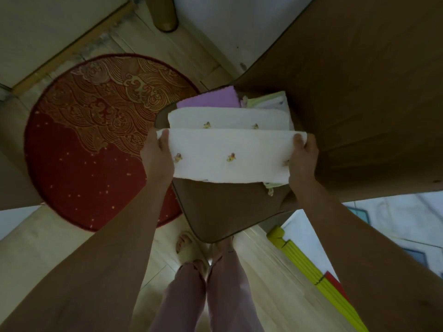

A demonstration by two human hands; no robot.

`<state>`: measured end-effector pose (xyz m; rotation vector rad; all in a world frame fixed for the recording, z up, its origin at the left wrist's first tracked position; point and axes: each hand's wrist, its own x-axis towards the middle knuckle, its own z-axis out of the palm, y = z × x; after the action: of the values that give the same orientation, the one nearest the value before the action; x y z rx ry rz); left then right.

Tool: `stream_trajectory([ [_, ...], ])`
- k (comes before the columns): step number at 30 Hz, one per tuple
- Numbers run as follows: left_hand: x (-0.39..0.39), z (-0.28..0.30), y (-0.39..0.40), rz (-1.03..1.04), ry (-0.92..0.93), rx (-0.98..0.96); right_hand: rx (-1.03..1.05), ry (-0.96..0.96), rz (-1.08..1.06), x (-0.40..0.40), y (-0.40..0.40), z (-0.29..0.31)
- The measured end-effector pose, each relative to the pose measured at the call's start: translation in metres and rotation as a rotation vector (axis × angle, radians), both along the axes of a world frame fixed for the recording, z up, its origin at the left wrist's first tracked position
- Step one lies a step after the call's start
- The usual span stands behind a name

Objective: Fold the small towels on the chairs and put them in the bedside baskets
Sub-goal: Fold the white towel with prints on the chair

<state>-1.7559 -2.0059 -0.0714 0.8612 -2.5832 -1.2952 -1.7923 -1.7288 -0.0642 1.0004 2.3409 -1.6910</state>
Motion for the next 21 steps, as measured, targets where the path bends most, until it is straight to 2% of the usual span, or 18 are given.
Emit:
stream_trajectory([
  [12, -0.078, -0.054, 0.012, 0.134, 0.076, -0.013, 0.096, 0.088, 0.045, -0.085, -0.008, -0.062],
  [15, -0.081, -0.070, 0.015, 0.160, 0.018, 0.009, 0.207, 0.108, 0.072, -0.084, -0.012, -0.082],
  [21, -0.081, -0.083, 0.011, 0.120, -0.164, -0.009, 0.418, 0.075, 0.261, -0.084, -0.003, -0.100],
])
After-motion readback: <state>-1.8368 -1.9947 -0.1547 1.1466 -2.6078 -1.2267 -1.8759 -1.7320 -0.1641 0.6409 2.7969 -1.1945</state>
